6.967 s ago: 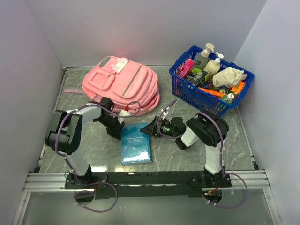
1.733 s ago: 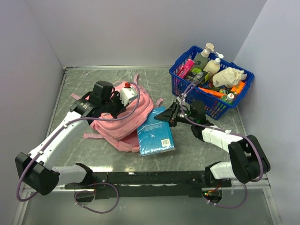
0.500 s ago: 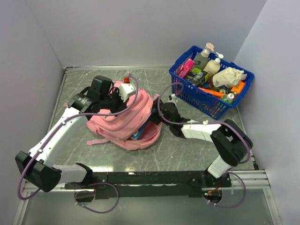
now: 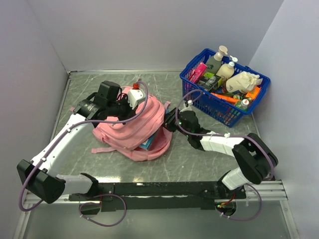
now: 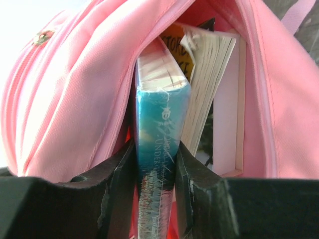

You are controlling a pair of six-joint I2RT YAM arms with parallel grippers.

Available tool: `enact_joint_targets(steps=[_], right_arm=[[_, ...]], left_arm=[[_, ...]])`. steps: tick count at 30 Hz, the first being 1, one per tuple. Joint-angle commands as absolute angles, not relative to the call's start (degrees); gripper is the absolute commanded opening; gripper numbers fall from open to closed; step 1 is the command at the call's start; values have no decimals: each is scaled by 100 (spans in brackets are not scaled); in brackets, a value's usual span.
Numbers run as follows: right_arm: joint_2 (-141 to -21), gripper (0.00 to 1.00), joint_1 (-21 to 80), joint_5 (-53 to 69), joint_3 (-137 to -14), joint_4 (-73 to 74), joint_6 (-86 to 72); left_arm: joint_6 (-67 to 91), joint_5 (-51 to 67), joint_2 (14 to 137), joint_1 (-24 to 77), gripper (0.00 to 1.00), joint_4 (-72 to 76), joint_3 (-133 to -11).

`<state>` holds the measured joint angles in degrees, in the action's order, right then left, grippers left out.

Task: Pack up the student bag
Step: Place the book in the student bag.

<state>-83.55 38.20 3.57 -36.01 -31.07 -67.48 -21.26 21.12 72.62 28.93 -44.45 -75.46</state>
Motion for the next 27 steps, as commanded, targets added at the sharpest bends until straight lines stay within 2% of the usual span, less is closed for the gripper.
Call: enact_joint_targets(steps=[1,4,5,7,8,9,19,21,22,23,25,26,27], right_arm=[[-8928,7,3902,694,-4024,-3305,-6187],[-9307,35,4034,905,-4621,-3034,-5995],[-9342,53,4052,931,-4745,-2902,-5907],[-9273,78,4061,914,-4861,-2594,-5748],[-9194,100,4061,818,-4817,-2532,-5713],[-8993,100,4052,739,-4677,-2444,-5626],[-7823,100,3990,747,-4088,-1732,-4861],[-7613,85,3990,686,-3904,-1652,-4755],[-7559,74,3999,642,-3850,-1609,-4720],[-7472,54,3999,537,-3797,-1556,-4615],[-7401,33,3999,475,-3622,-1573,-4544],[-7374,14,3999,396,-3578,-1538,-4518],[-7365,9,3999,309,-3534,-1503,-4483]], left_arm=[[-2109,2522,7163,2944,2,-3823,-7787],[-2074,2593,7198,2944,2,-3841,-7857],[-2074,2593,7207,2944,2,-3841,-7866],[-2092,2549,7207,2953,2,-3850,-7875],[-2100,2540,7207,2953,2,-3858,-7858],[-2109,2549,7216,2953,2,-3858,-7840],[-2074,2566,7269,2944,3,-3832,-7813],[-2074,2540,7251,2953,4,-3823,-7805],[-2074,2531,7251,2944,4,-3832,-7805],[-2074,2531,7251,2953,4,-3849,-7805],[-2083,2531,7234,2953,3,-3867,-7805],[-2083,2514,7225,2953,4,-3876,-7813],[-2092,2514,7225,2953,4,-3885,-7805]])
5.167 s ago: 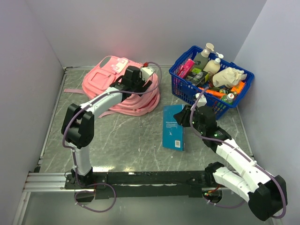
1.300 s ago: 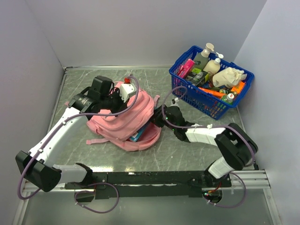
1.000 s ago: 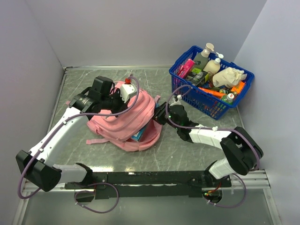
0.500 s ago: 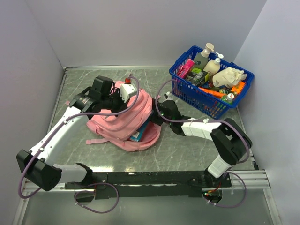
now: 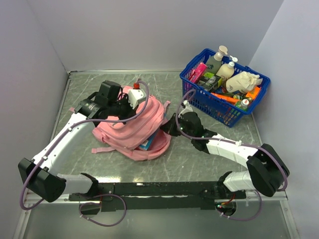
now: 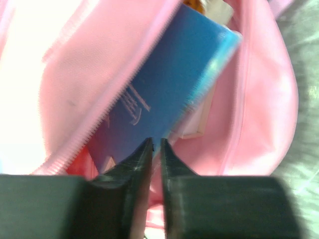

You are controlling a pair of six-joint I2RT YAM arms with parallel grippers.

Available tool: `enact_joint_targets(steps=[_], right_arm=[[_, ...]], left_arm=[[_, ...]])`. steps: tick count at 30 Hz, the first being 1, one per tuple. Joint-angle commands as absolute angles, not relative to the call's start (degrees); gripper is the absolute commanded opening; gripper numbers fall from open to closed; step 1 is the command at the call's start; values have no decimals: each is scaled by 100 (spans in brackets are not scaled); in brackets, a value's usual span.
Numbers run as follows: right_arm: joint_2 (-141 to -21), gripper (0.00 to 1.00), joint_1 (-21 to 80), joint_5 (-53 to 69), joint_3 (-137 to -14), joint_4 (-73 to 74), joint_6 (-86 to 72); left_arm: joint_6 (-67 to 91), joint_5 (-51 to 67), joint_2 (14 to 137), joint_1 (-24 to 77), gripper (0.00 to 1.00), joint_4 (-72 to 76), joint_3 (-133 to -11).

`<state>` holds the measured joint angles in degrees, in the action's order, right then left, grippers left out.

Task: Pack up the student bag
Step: Place the book in the student bag.

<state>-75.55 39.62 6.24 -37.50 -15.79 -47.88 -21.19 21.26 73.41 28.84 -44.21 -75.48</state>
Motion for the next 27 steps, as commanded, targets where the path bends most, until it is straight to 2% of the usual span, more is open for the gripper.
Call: enact_joint_targets(steps=[1,2,11,17,27], right_arm=[[-7374,5,3999,221,-3542,-1425,-4465],[-7374,0,3999,159,-3542,-1372,-4500],[-7742,0,3973,-18,-3787,-1450,-4631],[-8585,0,4043,159,-4428,-1670,-5192],[-9316,0,4508,35,-5510,-1538,-6152]], left_arm=[[-2100,2522,7225,2944,4,-3885,-7813],[-2092,2514,7225,2953,4,-3893,-7822],[-2101,2566,7251,2953,4,-3902,-7840],[-2100,2558,7277,2953,5,-3885,-7858],[-2101,2601,7339,2944,5,-3815,-7761]])
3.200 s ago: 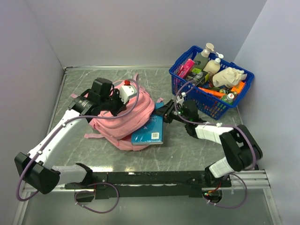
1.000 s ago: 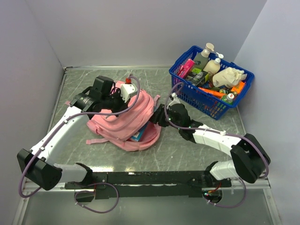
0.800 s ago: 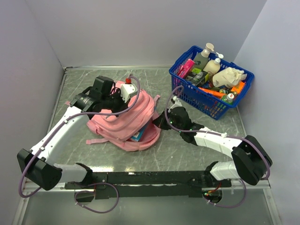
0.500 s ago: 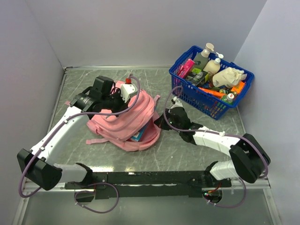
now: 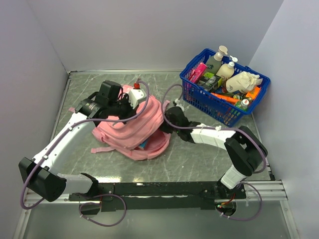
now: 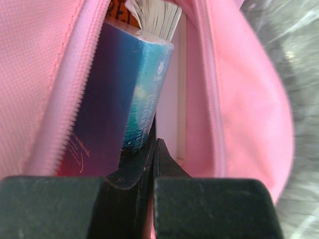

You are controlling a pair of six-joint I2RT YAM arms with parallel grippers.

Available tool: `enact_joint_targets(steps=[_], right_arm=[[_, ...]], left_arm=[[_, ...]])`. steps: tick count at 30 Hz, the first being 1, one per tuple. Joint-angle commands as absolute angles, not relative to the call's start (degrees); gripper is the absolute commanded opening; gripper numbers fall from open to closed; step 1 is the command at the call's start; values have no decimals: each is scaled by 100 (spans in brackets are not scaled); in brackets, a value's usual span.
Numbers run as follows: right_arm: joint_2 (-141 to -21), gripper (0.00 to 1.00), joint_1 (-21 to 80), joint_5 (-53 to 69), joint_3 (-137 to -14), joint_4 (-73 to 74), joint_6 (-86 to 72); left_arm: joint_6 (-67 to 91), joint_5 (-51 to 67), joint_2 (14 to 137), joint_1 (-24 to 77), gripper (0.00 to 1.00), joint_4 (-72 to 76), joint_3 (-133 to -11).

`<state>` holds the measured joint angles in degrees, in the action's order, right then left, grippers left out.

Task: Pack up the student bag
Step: Place the book in the student bag.

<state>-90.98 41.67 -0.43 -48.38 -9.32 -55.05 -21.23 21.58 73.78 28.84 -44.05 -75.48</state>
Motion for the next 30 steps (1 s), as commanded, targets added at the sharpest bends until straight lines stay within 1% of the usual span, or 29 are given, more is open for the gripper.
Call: enact_joint_targets(steps=[1,5,6,12,13,14,15,17,18,19,20,21,23,24,26,27,29,30], right_arm=[[-9395,0,4578,61,-5580,-1555,-6248],[-9860,0,4711,360,-6212,-1591,-6232],[-9896,0,4702,517,-6214,-1687,-6258],[-9142,0,4325,536,-5204,-1969,-6249],[-9028,7,4255,545,-5099,-1908,-6197],[-8765,19,4141,562,-4854,-1872,-6170],[-8624,27,4105,571,-4712,-1889,-6126],[-8151,35,4052,545,-4344,-1846,-5916],[-7991,42,4034,414,-4272,-1724,-5811],[-7833,57,4043,335,-4228,-1575,-5609],[-7535,66,4043,256,-4141,-1417,-5494],[-7376,69,4043,107,-4087,-1119,-5389],[-6859,70,4052,18,-3799,-1028,-5186],[-6690,63,4130,18,-3727,-854,-5125],[-6259,53,4341,-447,-3613,-573,-4879],[-6145,46,4481,-622,-3586,-206,-4800],[-5872,42,4973,-1018,-3463,138,-4527],[-5810,41,5123,-1124,-3411,271,-4378]], left_arm=[[-2092,2636,7348,2953,5,-3806,-7761],[-2065,2751,7435,2953,5,-3762,-7743],[-2057,2768,7453,2944,5,-3753,-7734],[-2136,2540,7348,2944,6,-3665,-7489],[-2136,2505,7356,2936,7,-3648,-7453],[-2118,2479,7348,2918,11,-3578,-7357],[-2083,2452,7356,2883,18,-3534,-7304],[-1890,2513,7409,2795,20,-3359,-7208],[-1820,2653,7453,2699,27,-3314,-7198],[-1663,2715,7575,2663,34,-3270,-7198],[-1592,2785,7654,2637,39,-3261,-7233],[-1565,2899,7742,2602,44,-3304,-7286],[-1529,3014,8041,2558,47,-3401,-7496],[-1529,3084,8120,2497,55,-3567,-7584],[-1591,3172,8288,2426,64,-3726,-7812],[-1643,3216,8297,2356,69,-3874,-7883],[-1819,3435,8192,2224,73,-4060,-7989],[-1967,3550,8113,2041,76,-4139,-8015]])
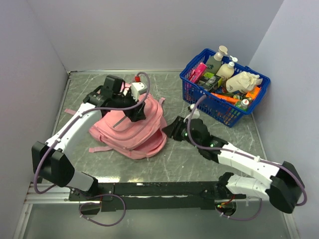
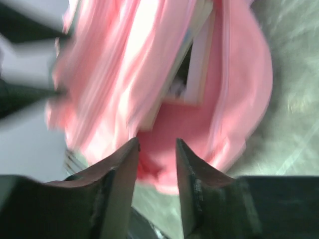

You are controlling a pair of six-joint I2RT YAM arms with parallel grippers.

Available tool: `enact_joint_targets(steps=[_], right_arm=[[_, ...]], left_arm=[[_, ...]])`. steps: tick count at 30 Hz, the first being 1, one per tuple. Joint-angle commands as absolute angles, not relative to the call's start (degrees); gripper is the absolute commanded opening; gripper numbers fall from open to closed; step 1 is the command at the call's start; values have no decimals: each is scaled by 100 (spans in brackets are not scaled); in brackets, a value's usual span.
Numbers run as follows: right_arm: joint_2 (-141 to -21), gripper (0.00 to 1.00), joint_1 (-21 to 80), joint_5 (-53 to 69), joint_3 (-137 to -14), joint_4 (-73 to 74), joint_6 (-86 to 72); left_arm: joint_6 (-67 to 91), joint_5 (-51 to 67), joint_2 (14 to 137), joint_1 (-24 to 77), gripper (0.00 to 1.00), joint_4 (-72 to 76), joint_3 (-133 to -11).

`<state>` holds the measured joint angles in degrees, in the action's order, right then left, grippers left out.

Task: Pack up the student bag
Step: Place the book in the student bag.

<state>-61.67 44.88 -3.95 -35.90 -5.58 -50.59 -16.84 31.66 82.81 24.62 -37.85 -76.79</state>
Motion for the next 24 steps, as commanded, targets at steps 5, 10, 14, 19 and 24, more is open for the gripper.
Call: enact_joint_targets(steps=[5,10,14,19,24], right_arm=[[-6169,40,5985,-1660,-3638,676,-3815],[-6809,46,6591,-1792,-4681,588,-2954],[-7531,52,7092,-1601,-5439,651,-2426],[-8340,59,7312,-774,-6152,756,-2241],[-8578,58,7409,-422,-5969,774,-2101]], left_arm=[[-2846,4051,7480,1784,83,-4929,-7551],[-3409,3929,6910,1793,82,-5448,-6997],[-3779,4077,6382,1566,79,-5730,-6908],[-4551,4640,6336,1003,73,-6327,-6952],[-4614,4483,6609,897,71,-6021,-6750]])
